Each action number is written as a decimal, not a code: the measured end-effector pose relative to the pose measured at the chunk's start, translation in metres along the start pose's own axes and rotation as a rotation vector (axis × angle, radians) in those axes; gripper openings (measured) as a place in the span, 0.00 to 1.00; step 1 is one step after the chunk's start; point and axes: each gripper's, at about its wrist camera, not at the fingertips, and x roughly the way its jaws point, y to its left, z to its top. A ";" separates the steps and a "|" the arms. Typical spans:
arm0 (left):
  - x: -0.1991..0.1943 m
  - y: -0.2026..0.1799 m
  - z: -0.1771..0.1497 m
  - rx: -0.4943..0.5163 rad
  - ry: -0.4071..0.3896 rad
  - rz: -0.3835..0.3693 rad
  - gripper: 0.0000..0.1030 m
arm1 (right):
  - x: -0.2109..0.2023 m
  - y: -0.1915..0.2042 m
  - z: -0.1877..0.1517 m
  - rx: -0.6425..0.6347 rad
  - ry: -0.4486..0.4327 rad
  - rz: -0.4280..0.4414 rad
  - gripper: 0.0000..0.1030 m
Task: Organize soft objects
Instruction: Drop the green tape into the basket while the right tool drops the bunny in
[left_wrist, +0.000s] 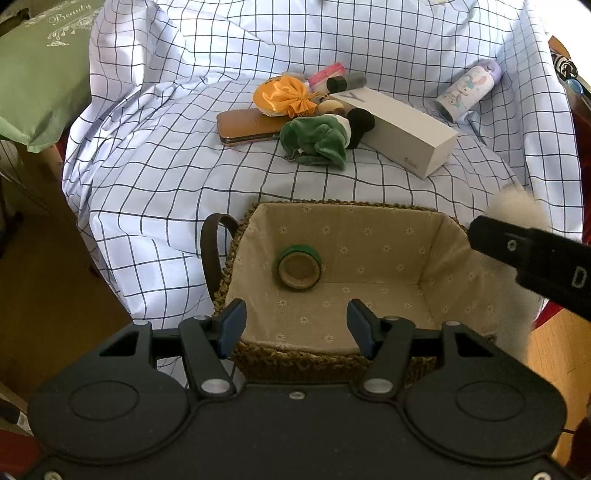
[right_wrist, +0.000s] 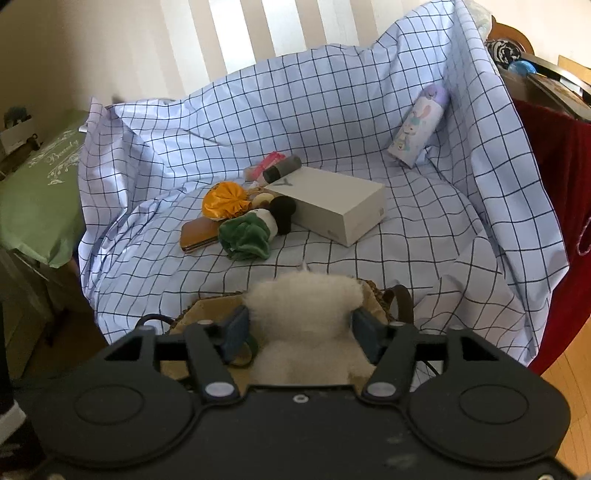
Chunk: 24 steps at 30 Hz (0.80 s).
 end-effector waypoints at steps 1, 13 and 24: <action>0.000 0.000 0.000 0.000 0.000 -0.004 0.60 | 0.000 0.000 -0.001 0.001 -0.003 -0.002 0.72; -0.001 -0.003 -0.002 0.012 -0.006 0.001 0.62 | -0.003 -0.003 -0.002 0.007 -0.023 0.011 0.95; -0.002 -0.004 -0.002 0.014 -0.007 0.002 0.63 | 0.000 -0.005 -0.007 0.007 -0.004 -0.011 1.00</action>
